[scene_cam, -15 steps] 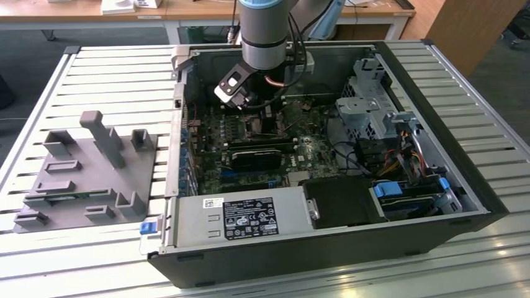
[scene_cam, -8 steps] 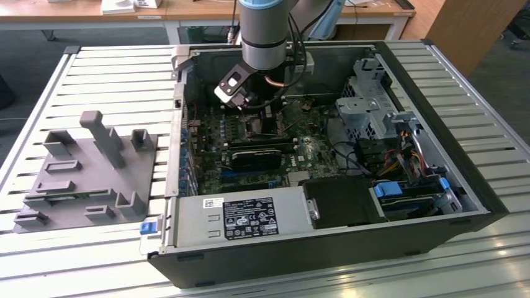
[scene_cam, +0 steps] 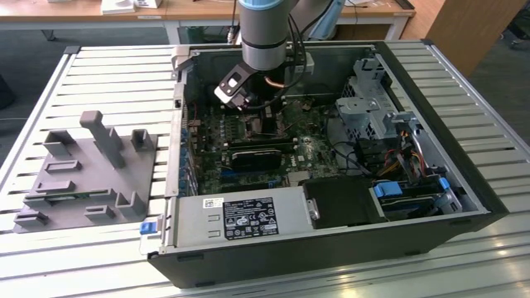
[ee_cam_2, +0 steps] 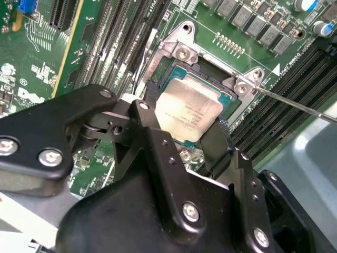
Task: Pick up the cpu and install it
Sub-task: 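Place the cpu into insertion slot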
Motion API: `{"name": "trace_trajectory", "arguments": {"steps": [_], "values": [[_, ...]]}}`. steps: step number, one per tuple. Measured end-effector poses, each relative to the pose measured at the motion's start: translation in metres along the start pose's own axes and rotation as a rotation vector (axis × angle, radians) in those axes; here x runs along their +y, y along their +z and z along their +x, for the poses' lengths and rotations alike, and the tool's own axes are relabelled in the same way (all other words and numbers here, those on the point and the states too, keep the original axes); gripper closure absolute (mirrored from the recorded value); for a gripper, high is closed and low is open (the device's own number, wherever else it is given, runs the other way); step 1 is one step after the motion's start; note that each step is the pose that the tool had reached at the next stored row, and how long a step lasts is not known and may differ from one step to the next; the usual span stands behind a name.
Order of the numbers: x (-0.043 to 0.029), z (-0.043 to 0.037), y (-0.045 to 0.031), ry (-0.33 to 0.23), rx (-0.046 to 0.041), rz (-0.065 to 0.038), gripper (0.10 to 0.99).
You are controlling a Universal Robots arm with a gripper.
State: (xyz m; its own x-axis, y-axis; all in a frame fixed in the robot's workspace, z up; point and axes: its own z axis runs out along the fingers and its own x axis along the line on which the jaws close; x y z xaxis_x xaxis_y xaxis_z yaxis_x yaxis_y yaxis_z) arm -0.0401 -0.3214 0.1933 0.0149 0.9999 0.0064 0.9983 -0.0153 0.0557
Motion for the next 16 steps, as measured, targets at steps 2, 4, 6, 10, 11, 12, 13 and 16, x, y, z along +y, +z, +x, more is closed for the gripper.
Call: {"name": "trace_trajectory", "arguments": {"steps": [2, 4, 6, 10, 11, 12, 13, 16], "values": [[0.0, 0.0, -0.0013, 0.0, 0.0001, 0.0, 0.482], [0.0002, 0.0, -0.0044, 0.0, 0.0001, 0.0, 0.482], [0.0004, 0.0, -0.0079, 0.0, 0.0002, 0.0, 0.482], [0.0009, 0.0001, -0.0158, 0.0, 0.0001, 0.0, 0.624], [0.0009, 0.0001, -0.0173, 0.0, 0.0001, 0.0, 0.682], [0.001, 0.0001, -0.0187, 0.0, 0.0001, 0.0, 0.682], [0.0011, 0.0001, -0.0198, 0.0, 0.0002, 0.0, 0.682], [0.0013, 0.0001, -0.023, 0.0, 0.0002, 0.001, 0.855]]}}
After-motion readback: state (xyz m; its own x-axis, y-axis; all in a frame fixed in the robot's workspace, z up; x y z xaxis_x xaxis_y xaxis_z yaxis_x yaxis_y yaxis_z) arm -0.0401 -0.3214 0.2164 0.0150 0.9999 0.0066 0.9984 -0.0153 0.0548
